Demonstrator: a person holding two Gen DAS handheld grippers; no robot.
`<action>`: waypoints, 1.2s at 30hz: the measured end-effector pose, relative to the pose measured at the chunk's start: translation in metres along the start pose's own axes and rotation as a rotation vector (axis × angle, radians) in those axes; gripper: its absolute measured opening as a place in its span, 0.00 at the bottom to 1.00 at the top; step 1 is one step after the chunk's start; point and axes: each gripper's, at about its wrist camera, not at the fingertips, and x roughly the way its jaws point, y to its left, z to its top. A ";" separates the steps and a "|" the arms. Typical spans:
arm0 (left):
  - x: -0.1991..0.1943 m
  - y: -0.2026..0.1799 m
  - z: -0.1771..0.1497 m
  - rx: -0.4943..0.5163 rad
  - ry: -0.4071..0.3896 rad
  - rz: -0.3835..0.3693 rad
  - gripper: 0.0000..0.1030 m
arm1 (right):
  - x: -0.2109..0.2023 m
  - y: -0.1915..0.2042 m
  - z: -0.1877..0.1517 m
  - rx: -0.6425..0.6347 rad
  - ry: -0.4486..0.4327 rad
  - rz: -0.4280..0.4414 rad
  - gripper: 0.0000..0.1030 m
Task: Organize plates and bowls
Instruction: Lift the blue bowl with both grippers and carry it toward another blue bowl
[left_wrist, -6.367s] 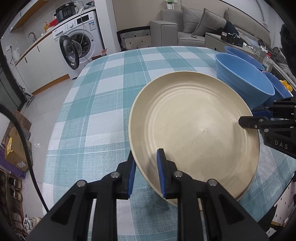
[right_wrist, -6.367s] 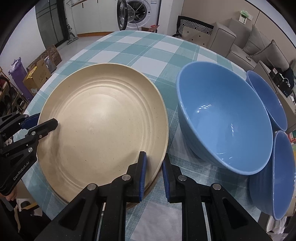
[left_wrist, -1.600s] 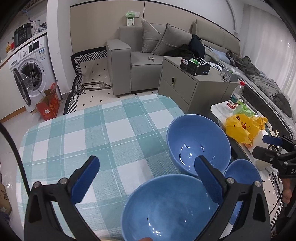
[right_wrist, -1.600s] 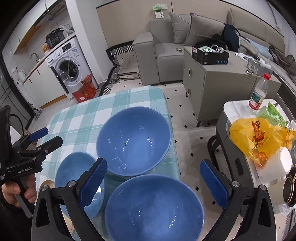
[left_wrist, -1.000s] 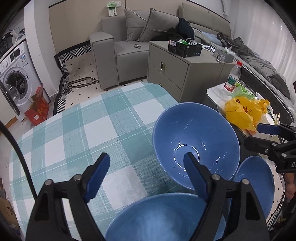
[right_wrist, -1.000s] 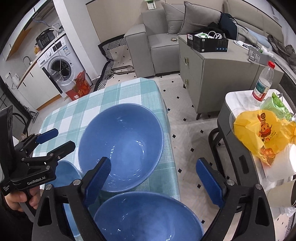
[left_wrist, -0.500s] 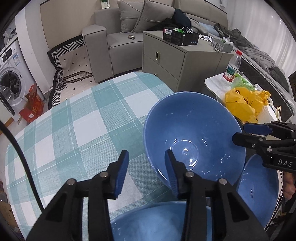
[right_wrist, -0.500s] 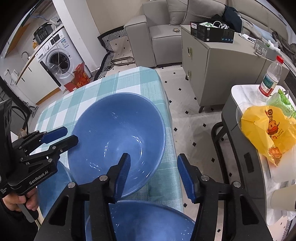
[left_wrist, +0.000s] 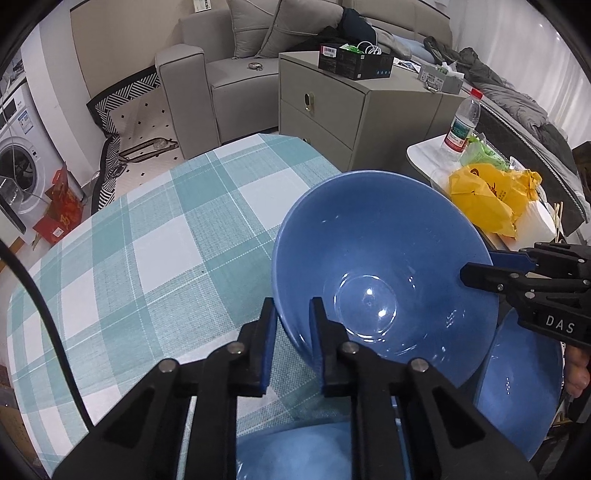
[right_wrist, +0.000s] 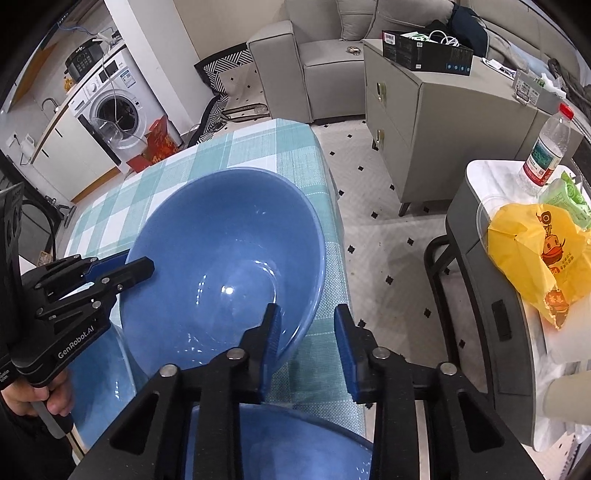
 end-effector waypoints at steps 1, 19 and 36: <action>0.001 0.000 0.000 0.000 -0.001 0.003 0.13 | 0.001 0.000 0.000 -0.002 -0.001 -0.001 0.26; 0.003 0.001 0.000 -0.006 -0.009 0.003 0.10 | -0.001 0.009 -0.001 -0.026 -0.019 -0.026 0.15; -0.019 -0.002 0.006 -0.005 -0.069 0.016 0.10 | -0.025 0.016 0.000 -0.037 -0.074 -0.038 0.15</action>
